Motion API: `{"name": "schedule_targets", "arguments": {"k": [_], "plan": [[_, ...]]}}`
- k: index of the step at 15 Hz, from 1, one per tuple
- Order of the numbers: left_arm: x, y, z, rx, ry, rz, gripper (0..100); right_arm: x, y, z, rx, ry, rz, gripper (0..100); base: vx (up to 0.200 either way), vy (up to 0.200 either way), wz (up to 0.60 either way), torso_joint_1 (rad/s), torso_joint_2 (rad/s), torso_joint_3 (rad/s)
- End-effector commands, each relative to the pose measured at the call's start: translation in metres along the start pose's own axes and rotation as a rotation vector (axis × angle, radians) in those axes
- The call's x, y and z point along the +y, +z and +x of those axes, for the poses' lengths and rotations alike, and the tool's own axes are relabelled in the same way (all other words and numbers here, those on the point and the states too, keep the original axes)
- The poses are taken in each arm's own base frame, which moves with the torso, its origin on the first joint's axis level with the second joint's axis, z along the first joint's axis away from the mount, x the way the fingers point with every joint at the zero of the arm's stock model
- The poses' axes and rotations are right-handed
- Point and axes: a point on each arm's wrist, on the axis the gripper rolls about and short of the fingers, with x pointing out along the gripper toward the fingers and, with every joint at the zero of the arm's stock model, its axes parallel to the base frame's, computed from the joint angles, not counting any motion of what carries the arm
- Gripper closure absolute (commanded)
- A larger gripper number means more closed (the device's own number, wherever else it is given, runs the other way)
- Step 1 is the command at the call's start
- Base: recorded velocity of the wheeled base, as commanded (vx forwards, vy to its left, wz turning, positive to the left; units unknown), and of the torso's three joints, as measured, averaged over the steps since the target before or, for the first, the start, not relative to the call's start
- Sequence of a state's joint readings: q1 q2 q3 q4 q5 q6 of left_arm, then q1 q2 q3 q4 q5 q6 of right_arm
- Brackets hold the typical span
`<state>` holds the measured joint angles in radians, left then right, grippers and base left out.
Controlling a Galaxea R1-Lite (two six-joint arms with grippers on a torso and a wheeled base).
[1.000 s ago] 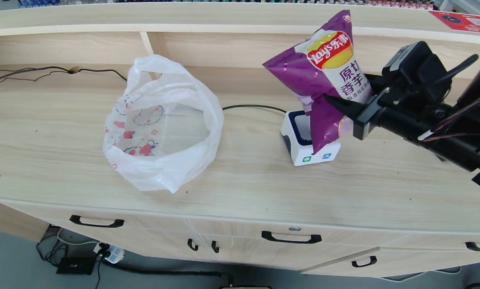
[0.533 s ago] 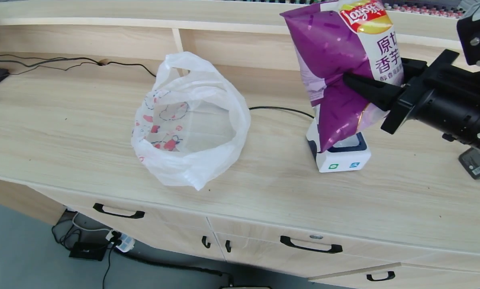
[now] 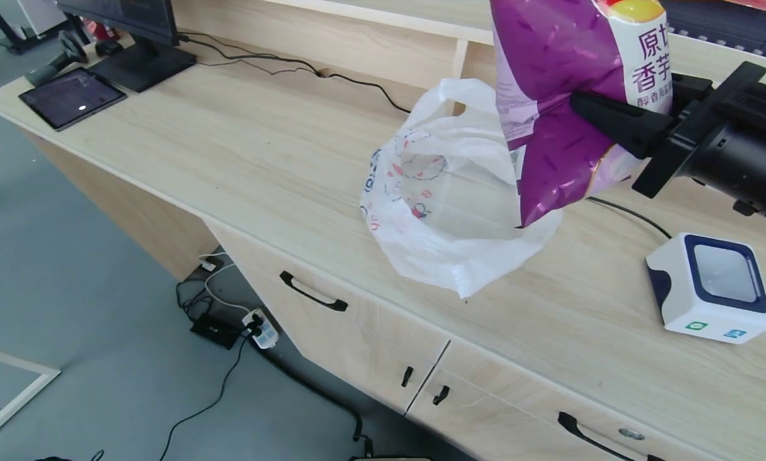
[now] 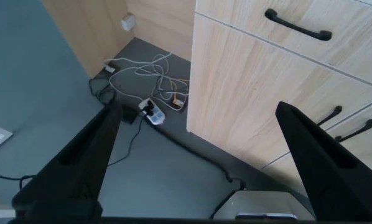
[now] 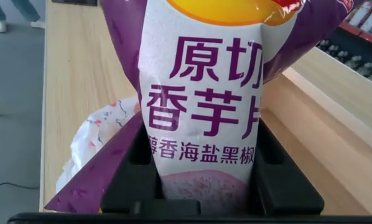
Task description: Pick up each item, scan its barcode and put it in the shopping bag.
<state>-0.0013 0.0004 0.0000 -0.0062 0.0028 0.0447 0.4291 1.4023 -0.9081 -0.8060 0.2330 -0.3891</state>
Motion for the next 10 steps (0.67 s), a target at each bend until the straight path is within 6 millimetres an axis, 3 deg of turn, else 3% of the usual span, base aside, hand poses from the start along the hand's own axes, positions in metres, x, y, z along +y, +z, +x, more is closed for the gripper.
{"name": "schedule_targets", "arguments": {"k": [1,2,7,8,10], "plan": [[0.0,0.0,0.0,0.0,0.0,0.0,0,-0.002,-0.001,-0.004,0.005,-0.01,0.009,100,0.0,0.0,0.6,0.002,0.0,0.012],[0.0,0.0,0.0,0.0,0.0,0.0,0,-0.002,-0.004,-0.004,0.018,-0.009,0.023,100,0.0,0.0,0.6,0.002,0.0,0.007],[0.0,0.0,0.0,0.0,0.0,0.001,0,0.001,-0.045,0.017,0.135,-0.007,0.276,100,0.0,0.0,0.0,0.0,0.0,0.0],[0.0,0.0,0.0,0.0,0.0,0.001,0,-0.006,-0.055,0.029,0.144,-0.027,0.29,100,0.0,0.0,0.0,0.0,0.0,0.0],[0.0,0.0,0.0,-0.002,0.0,0.001,0,-0.016,-0.065,0.031,0.164,-0.061,0.283,100,0.0,0.0,0.0,0.0,0.0,0.0]]}}
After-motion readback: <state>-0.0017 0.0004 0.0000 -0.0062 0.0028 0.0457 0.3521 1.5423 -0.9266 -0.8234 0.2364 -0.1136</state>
